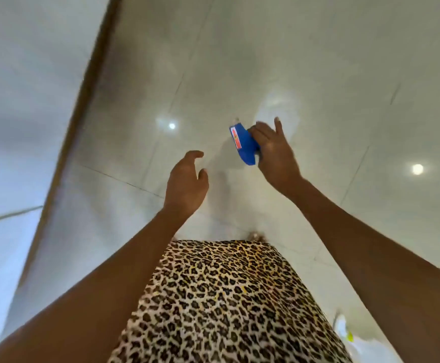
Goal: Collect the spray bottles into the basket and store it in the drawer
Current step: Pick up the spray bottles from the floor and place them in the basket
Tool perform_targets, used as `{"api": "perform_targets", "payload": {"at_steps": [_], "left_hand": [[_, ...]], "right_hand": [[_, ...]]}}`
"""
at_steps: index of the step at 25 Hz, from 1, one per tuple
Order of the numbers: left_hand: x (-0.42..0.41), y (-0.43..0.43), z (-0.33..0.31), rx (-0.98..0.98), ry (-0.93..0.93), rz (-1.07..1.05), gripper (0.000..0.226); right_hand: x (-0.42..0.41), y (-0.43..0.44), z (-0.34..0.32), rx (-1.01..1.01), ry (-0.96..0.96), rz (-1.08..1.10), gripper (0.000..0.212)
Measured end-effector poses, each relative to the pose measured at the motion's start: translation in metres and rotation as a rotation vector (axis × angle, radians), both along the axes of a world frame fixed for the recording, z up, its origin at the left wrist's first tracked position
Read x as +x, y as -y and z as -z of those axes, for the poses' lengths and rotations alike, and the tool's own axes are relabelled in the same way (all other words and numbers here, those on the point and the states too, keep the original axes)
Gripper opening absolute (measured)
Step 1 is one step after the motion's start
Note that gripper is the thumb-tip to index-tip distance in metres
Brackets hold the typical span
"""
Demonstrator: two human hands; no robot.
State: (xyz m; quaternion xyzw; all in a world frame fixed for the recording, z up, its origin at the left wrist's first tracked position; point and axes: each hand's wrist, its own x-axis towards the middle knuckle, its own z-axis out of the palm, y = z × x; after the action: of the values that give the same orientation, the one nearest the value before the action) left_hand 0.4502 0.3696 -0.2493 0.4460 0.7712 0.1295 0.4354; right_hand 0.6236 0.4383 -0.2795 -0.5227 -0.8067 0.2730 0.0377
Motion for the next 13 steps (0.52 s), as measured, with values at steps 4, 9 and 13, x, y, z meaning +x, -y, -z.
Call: {"api": "perform_targets", "payload": {"at_steps": [4,9,13], "left_hand": [[-0.019,-0.022,-0.143,0.095,0.030,0.011,0.042],[-0.045,-0.030,-0.344,0.272,0.146,-0.094,0.048],[-0.064,0.002,-0.463,0.397,0.167,-0.171,0.048]], "right_hand": [[-0.051,0.006,-0.147,-0.220,-0.281,0.215,0.055],[-0.097,0.010,-0.354,-0.369,-0.553,0.218,0.049],[-0.122,0.018,-0.487,-0.398,-0.706,0.109,0.034]]}}
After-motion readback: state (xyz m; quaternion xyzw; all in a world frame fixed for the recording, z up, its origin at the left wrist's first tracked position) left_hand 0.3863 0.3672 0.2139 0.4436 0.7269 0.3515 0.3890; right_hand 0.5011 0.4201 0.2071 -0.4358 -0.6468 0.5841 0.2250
